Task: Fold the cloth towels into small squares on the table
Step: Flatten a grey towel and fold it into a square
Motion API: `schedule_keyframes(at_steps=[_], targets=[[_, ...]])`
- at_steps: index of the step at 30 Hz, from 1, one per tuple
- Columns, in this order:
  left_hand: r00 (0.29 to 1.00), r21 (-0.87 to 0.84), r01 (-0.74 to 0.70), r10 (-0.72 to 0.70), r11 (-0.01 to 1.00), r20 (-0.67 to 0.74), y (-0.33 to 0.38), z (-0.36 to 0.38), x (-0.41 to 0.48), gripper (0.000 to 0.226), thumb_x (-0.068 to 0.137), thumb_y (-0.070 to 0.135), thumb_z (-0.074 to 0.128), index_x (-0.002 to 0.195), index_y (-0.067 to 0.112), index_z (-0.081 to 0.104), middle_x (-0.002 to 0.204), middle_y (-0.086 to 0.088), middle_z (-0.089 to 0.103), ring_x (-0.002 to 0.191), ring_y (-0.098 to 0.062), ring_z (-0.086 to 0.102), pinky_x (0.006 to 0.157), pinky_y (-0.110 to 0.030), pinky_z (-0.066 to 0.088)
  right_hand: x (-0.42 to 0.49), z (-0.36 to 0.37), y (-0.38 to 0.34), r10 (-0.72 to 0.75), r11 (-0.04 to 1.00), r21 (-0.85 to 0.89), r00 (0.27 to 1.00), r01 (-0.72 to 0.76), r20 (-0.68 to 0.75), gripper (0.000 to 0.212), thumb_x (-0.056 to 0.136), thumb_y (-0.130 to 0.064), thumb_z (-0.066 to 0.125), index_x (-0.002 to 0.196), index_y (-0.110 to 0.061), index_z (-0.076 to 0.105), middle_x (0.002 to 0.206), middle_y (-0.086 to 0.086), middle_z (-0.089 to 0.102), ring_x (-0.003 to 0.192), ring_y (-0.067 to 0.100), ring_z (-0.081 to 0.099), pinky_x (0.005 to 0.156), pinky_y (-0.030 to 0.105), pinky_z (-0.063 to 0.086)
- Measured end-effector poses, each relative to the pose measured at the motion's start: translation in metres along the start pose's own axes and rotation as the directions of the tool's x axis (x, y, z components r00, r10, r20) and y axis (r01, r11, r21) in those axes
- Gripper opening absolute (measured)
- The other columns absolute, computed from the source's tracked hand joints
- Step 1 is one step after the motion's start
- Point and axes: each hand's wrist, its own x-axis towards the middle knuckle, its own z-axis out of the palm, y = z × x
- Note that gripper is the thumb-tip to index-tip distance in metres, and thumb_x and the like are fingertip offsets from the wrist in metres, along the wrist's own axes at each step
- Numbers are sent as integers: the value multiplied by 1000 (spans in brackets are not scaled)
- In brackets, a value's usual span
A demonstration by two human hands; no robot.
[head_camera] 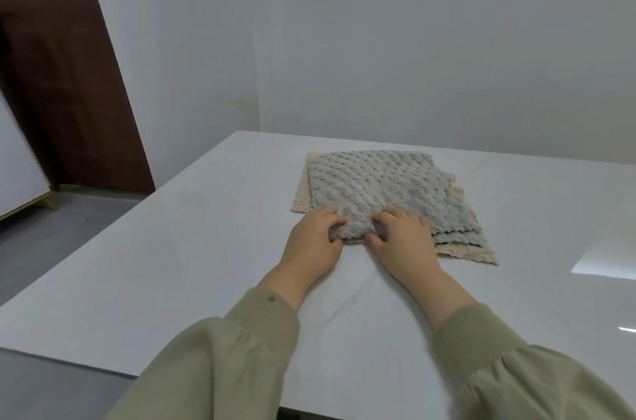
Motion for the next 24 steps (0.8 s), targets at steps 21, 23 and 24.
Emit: schedule_keyframes(at_steps=[21,23,24], targets=[[943,-614,-6,-200,789,-266,-3,-43,0,22,89,6,58,79,21,70,78,7,72,77,-9,66,69,-16,50,4,-22,-21,376,539,841,907,-48,-189,47,95,-3,35,138,-17,47,106,-1,54,94,7,50,85,31,47],[963,-688,16,-196,726,-184,-12,-62,-7,22,90,0,54,78,10,70,73,0,70,70,-14,65,67,-24,50,-4,-34,-39,221,534,846,962,17,-159,46,93,0,37,132,-19,53,110,-2,58,94,7,51,81,23,42],[965,-709,26,-202,705,-165,-18,-70,-11,24,90,-3,52,77,6,70,70,-1,69,66,-14,64,65,-27,48,-10,-38,-50,73,547,836,992,45,-101,43,92,2,40,123,-18,61,107,-2,63,91,10,53,78,21,42]])
